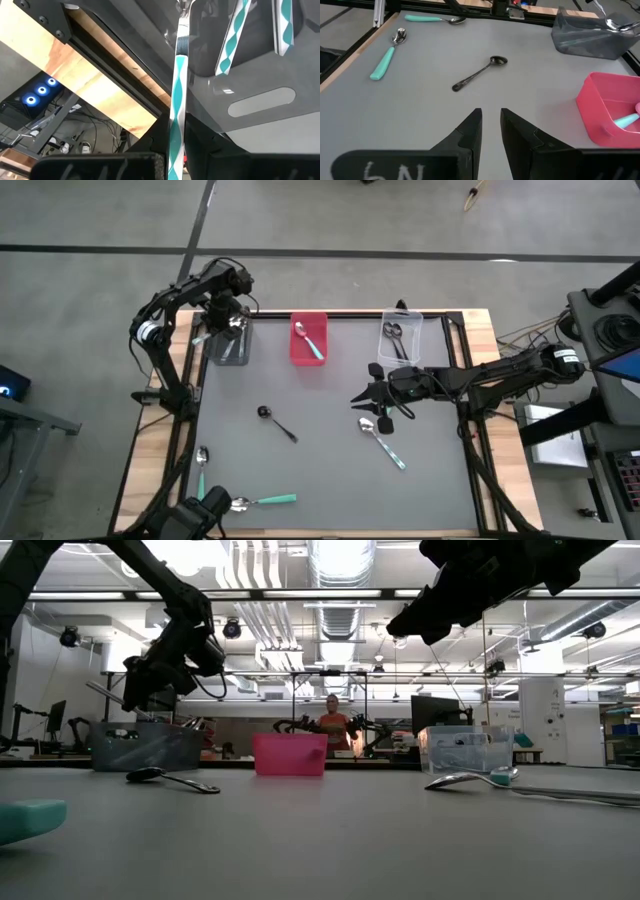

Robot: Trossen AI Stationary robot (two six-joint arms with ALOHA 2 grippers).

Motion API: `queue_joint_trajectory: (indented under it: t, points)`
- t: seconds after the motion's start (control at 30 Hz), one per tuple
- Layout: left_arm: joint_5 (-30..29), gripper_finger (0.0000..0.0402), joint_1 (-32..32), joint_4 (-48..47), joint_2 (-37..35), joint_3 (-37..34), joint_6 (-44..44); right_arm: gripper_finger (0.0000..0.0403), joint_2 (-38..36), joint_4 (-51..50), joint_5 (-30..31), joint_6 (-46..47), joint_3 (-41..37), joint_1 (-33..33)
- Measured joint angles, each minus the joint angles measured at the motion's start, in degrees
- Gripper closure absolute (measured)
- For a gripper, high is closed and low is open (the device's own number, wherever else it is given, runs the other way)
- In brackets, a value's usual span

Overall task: Sort silverware by color (type)
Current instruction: Adjust the patterned spoon on the black bin

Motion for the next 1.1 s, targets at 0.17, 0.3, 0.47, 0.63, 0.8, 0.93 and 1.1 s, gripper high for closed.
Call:
queue_joint_trajectory:
  t: [0.17,0.3,0.47,0.63,0.8,0.93,1.1]
  points:
    - [0.0,0.0383,0.02,0.0,0.0,0.0,-0.14,0.0342,0.0,0.0,0.02,0.0,0.0,0.01]
    - [0.0,0.0383,0.02,0.0,0.0,0.0,-0.15,0.0342,0.0,0.0,-0.01,0.0,0.0,0.02]
    - [0.02,0.0383,0.0,0.01,0.0,0.0,-0.96,0.0342,0.0,0.0,-0.01,0.02,0.0,0.01]
    - [0.0,0.0383,-0.13,0.0,0.0,0.0,-1.96,0.0342,0.0,0.0,-0.01,0.02,0.0,0.0]
    - [0.01,0.0383,-0.38,0.0,0.0,-0.02,-2.86,0.0342,0.0,0.0,0.01,0.02,0.0,0.01]
    - [0.63,0.0383,-0.85,0.0,-0.04,-0.26,-6.7,0.0342,0.0,0.0,-0.01,-0.02,0.0,0.02]
    - [0.52,0.0383,-1.38,0.01,-0.03,-0.97,-9.42,0.0342,0.0,0.0,0.01,-0.59,0.0,0.01]
